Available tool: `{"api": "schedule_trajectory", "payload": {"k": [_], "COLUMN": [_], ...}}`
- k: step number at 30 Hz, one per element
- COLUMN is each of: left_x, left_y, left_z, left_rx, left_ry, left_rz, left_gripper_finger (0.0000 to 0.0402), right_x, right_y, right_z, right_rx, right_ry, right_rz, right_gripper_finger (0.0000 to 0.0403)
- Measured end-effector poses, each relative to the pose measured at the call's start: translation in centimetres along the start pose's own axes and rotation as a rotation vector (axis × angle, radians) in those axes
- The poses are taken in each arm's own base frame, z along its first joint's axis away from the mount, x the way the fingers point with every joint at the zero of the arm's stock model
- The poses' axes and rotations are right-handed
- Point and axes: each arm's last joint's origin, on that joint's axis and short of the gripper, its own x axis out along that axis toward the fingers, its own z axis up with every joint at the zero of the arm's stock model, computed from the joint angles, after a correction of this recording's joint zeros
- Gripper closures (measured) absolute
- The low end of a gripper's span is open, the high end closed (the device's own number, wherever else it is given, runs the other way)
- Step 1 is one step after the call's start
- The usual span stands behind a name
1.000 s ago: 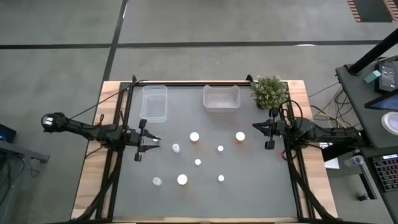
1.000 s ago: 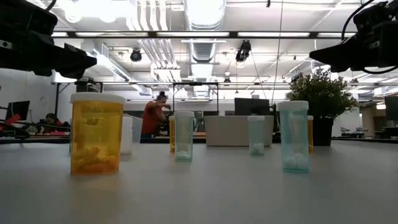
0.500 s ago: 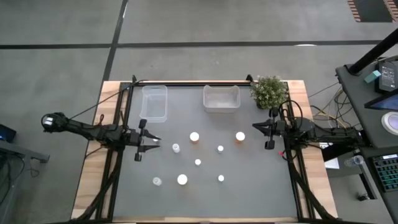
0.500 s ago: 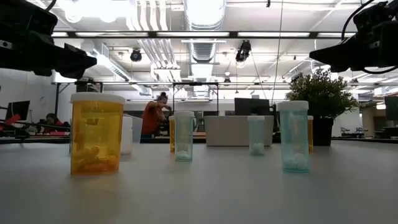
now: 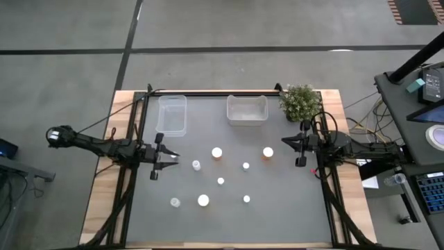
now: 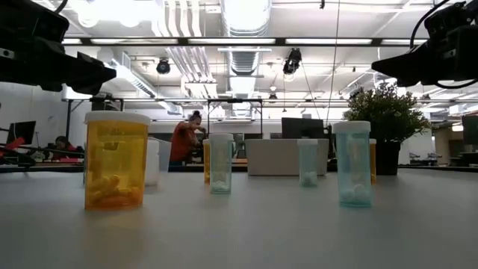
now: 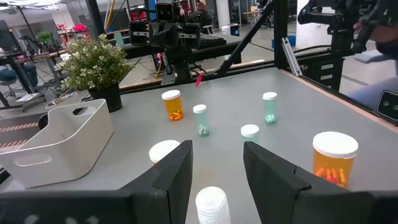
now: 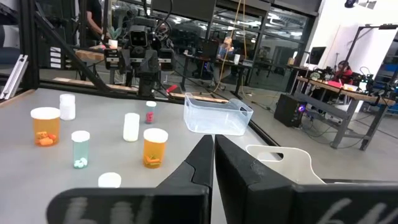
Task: Pick and place medicine bottles into bin by pill shape (circle, oval)
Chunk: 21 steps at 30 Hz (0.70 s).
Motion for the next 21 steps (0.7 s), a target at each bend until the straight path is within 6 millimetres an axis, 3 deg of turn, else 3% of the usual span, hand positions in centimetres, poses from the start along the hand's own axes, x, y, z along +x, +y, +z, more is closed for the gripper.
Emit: {"api": "schedule_trajectory", "payload": {"k": [5,9,11,13,17,21], "left_x": [0.0,0.0,0.0,0.0,0.0,-0.3], "left_y": [0.0,0.1,0.1,0.1,0.1,0.4], "left_z": [0.1,0.3,0.3,0.4,1.4,2.9], "left_rx": [-0.002,-0.005,-0.005,-0.027,-0.363,-0.405], "left_ry": [-0.013,-0.030,-0.031,-0.036,-0.144,-0.308], "left_rz": [0.009,0.014,0.015,0.015,-0.017,-0.022], "left_gripper_finger": [0.0272,0.0272,0.0272,0.0272,0.0272,0.0272], "right_x": [0.0,0.0,0.0,0.0,0.0,0.0], "right_y": [0.0,0.0,-0.1,-0.2,-0.3,-0.3], "right_z": [0.0,0.0,0.1,0.2,0.1,0.1], "right_rx": [0.060,0.607,0.783,0.840,0.849,0.841], "right_ry": [-0.002,-0.001,-0.014,-0.033,-0.038,-0.037], "right_rz": [0.003,0.002,-0.021,-0.058,-0.074,-0.074], "right_gripper_finger": [0.0394,0.0394,0.0394,0.0394,0.0394,0.0394]}}
